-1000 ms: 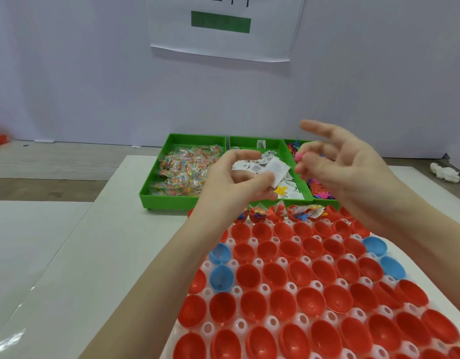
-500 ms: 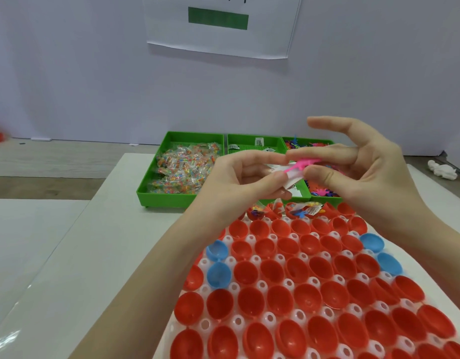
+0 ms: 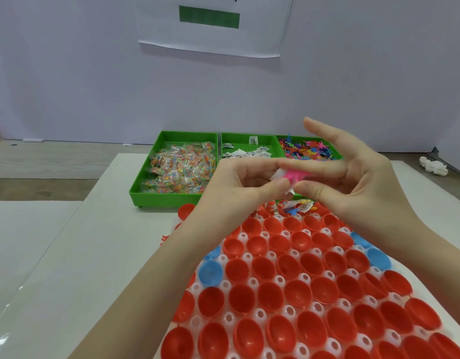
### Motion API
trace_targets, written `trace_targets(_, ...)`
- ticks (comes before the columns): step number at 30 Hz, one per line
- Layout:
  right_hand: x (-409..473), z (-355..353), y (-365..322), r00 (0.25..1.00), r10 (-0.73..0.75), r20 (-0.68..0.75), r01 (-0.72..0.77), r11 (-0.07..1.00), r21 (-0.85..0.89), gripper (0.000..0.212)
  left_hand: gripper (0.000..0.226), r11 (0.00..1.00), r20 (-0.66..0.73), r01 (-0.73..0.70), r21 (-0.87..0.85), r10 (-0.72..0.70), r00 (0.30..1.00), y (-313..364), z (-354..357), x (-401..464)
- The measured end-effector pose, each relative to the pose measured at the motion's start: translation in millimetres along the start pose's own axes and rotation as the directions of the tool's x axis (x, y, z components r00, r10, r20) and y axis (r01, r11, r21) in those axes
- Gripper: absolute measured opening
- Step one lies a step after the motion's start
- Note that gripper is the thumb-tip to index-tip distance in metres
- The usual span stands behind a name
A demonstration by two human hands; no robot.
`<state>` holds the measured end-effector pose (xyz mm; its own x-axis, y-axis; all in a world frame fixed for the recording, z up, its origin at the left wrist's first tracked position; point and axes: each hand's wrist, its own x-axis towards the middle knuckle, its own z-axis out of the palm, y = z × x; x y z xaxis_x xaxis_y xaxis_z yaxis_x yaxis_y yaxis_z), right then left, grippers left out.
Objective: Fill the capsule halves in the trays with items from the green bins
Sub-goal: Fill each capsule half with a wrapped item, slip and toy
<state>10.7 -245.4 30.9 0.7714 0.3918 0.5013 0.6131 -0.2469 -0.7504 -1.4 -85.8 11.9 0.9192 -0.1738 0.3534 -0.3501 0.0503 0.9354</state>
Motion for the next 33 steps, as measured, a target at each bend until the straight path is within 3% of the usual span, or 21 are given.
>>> trace_targets(4, -1, -13, -7, 0.994, 0.106, 0.022, -0.108, 0.962, 0.249, 0.063, 0.022, 0.999, -0.040, 0.023, -0.036, -0.025, 0.999, 6, 6, 0)
trace_targets(7, 5, -26, -8, 0.987, 0.162, 0.003, -0.159, 0.966, 0.202, 0.056, 0.024, 0.996, -0.071, -0.030, 0.085, 0.036, 0.997, 13, 19, 9)
trace_targets(12, 18, -48, 3, 0.977, 0.210, -0.034, -0.209, 0.978, 0.021, 0.018, 0.035, 0.926, -0.097, -0.082, 0.367, 0.125, 0.987, 14, 36, 39)
trace_targets(15, 24, -58, 27, 0.959, 0.271, -0.078, -0.278, 0.955, -0.099, 0.025, 0.038, 0.809, -0.029, -0.062, 0.585, 0.097, 0.995, -2, 46, 58)
trace_targets(19, 22, -65, 72, 0.880, 0.438, -0.183, -0.467, 0.870, -0.160, 0.019, 0.042, 0.572, 0.050, 0.051, 0.818, -0.158, 0.986, -33, 55, 75)
trace_targets(21, 17, -68, 90, 0.857, 0.466, -0.219, -0.506, 0.841, -0.191, 0.013, 0.039, 0.472, 0.069, 0.022, 0.881, -0.174, 0.982, -48, 59, 79)
trace_targets(27, 14, -60, 107, 0.907, 0.381, -0.182, -0.422, 0.824, -0.379, 0.022, 0.049, 0.213, 0.111, -0.064, 0.975, -0.218, 0.970, -73, 74, 82)
trace_targets(30, 16, -57, 109, 0.935, 0.337, -0.115, -0.351, 0.823, -0.447, 0.022, 0.049, 0.199, 0.108, -0.062, 0.978, -0.229, 0.967, -77, 76, 85)
trace_targets(33, 15, -56, 109, 0.945, 0.325, -0.016, -0.295, 0.835, -0.464, 0.026, 0.048, 0.263, 0.073, -0.003, 0.965, -0.257, 0.964, -79, 73, 87)
